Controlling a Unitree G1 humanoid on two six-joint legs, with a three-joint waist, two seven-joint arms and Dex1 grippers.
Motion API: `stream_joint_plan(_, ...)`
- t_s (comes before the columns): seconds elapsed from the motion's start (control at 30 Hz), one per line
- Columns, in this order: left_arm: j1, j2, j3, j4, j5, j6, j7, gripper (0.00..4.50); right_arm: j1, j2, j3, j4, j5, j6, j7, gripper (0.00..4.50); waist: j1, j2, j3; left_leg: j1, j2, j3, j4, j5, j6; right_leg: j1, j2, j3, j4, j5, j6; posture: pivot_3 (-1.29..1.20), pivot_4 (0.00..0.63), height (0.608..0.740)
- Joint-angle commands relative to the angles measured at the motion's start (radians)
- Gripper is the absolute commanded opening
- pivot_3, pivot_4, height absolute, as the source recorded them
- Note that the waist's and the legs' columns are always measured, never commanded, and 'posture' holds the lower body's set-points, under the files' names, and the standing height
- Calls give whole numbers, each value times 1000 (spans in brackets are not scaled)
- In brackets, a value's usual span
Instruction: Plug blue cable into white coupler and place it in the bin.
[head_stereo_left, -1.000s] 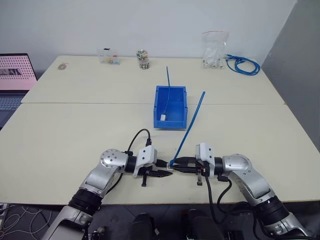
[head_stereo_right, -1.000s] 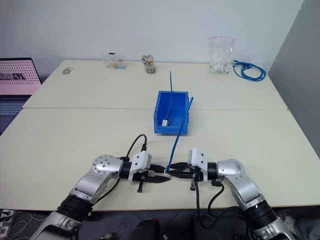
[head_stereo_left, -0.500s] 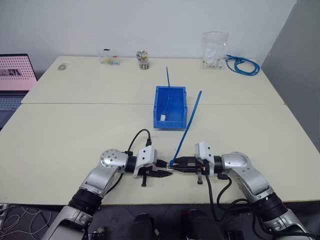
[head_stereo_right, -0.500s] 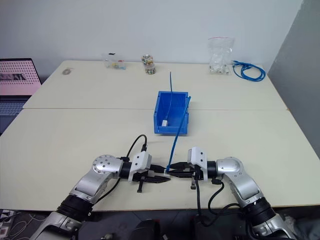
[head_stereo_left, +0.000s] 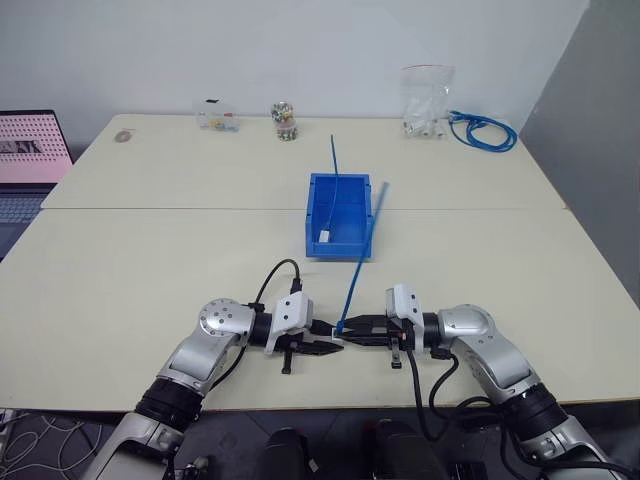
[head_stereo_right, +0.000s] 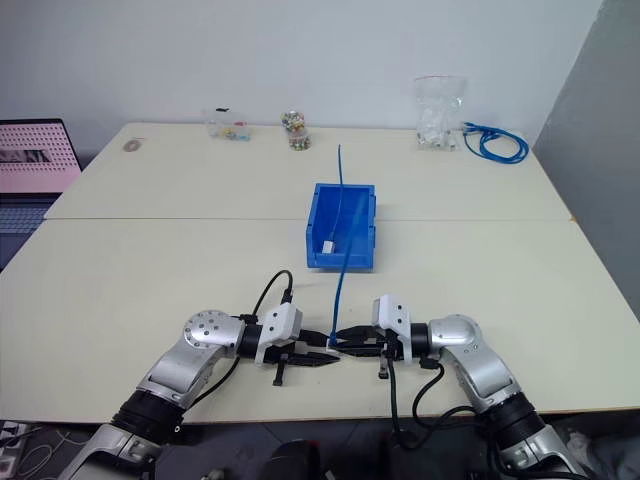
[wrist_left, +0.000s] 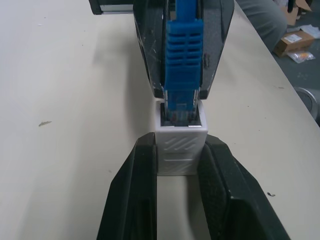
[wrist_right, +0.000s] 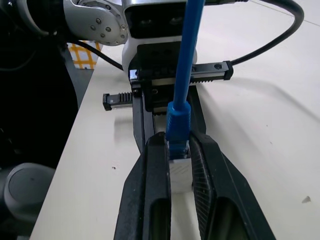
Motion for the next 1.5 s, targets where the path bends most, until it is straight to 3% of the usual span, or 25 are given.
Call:
stream_joint_plan(0.03,5,9,9,-18,4,0,-1,787,14,-13,40,44,-48,30,21,279,0,0,0,0,0,0,0,0,0,0,0,0,0,0,0,0,150,740)
stream_joint_plan(0.97,44,26,22,-55,9,-2,39,787,17,-38,78,85,-107,17,24,279,-2,2,-7,5,0,0,-1,0,0,4,0,1,0,-1,-1,0,150,740)
stream_joint_plan(1.03,35,12,30,-42,13,0,69,1485,12,-44,70,81,-108,8,20,279,-2,2,-7,6,1,0,-1,0,0,4,0,0,0,-1,-2,0,150,740)
stream_joint_plan(1.27,51,17,81,-135,-66,104,108,3005,-2,-58,-38,-67,-11,148,-51,279,1,2,-7,6,0,0,-1,0,0,6,0,0,-1,-1,-1,0,150,740)
stream_joint_plan(1.4,95,40,192,-321,-171,260,193,3902,-59,-34,-170,-209,124,380,-173,279,1,3,-4,5,2,-1,-1,0,0,6,-2,0,-1,-1,-1,0,150,740)
stream_joint_plan(1.5,130,26,296,-468,-259,396,325,4394,-183,22,-282,-232,228,594,-316,279,-4,3,-1,4,3,-2,-1,0,0,4,-3,1,0,-1,-1,0,150,740)
